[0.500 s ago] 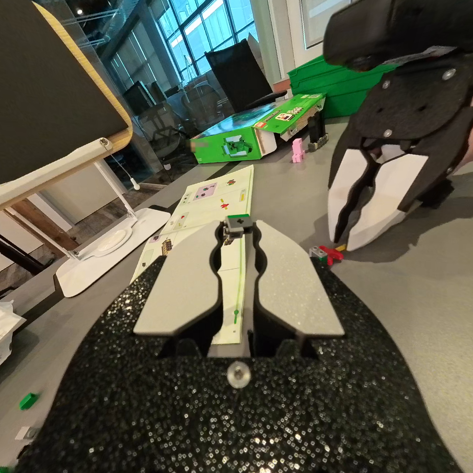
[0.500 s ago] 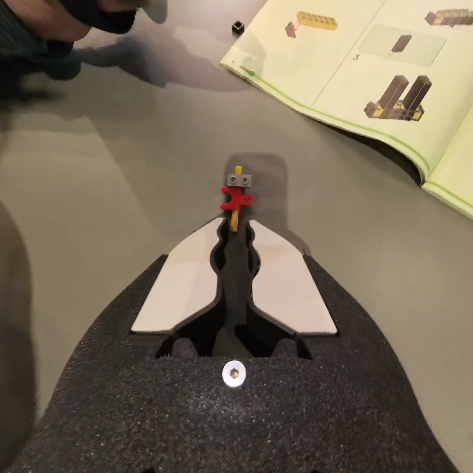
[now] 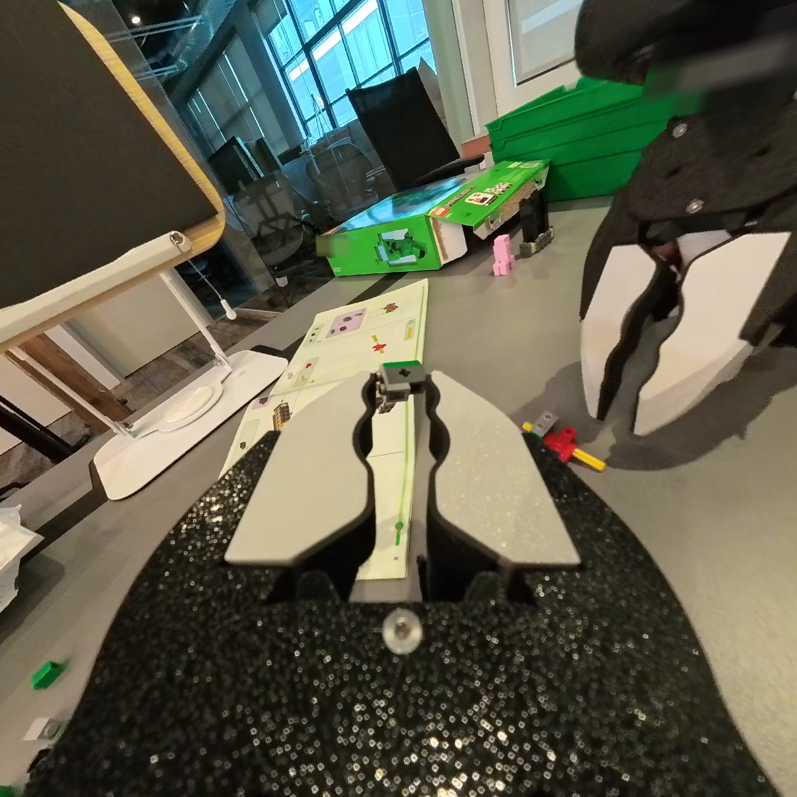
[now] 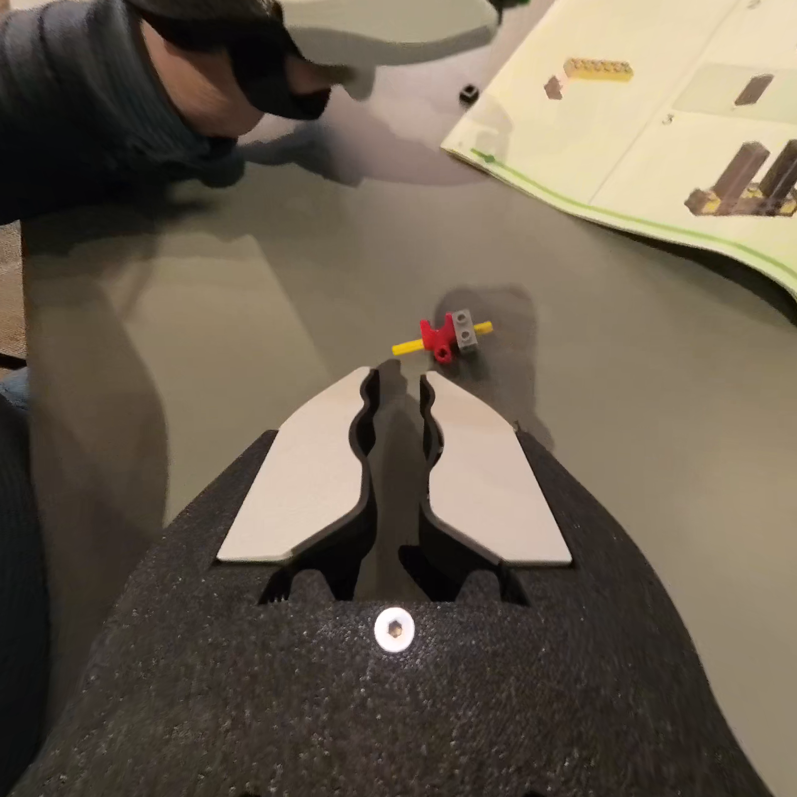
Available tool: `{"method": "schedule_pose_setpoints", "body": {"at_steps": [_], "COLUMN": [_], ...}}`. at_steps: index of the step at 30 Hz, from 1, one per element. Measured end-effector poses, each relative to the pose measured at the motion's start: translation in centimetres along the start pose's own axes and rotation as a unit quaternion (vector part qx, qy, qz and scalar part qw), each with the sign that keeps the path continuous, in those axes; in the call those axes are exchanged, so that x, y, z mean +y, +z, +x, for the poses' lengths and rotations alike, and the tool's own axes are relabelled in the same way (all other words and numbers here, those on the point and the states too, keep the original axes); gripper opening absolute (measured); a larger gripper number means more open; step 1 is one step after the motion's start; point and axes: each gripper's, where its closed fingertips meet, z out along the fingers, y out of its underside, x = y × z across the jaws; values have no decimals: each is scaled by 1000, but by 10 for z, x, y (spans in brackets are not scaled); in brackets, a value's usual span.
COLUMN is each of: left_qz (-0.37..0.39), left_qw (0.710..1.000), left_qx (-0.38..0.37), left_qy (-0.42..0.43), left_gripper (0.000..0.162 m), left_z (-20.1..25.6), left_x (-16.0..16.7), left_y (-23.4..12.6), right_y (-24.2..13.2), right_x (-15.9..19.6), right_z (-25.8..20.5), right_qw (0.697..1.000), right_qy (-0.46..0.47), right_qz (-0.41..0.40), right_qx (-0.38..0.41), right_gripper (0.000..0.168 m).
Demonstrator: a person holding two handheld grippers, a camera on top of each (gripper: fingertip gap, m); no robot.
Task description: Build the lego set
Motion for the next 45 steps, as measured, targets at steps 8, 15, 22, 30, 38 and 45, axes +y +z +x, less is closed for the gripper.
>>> {"method": "schedule_pose_setpoints", "body": {"at_steps": [8, 15, 22, 30, 38, 45], "left_qz": [-1, -1, -1, 2, 69, 71], "left_qw": [1000, 1000, 1000, 1000, 989, 978], "left_qx": [2, 4, 5, 11, 124, 197], "left_qy": [2, 10, 11, 13, 30, 13], "left_gripper": [21, 21, 21, 21, 21, 21], "left_z": [1, 3, 4, 6, 42, 63], "left_x": [1, 0, 0, -1, -21, -20], "left_y": [0, 1, 1, 1, -5, -7], "right_y": [17, 26, 3, -9, -32, -45], "right_x": [3, -13, -12, -13, -52, -72], "right_z": [-3, -21, -1, 12, 11, 5], "right_qw": [999, 998, 997, 995, 982, 976], "right_qy": [-37, -59, -52, -63, -111, -125], "right_qz": [-16, 29, 50, 62, 142, 179], "right_qx": [20, -8, 19, 47, 51, 12], "right_gripper": [17, 18, 17, 17, 17, 17]}}
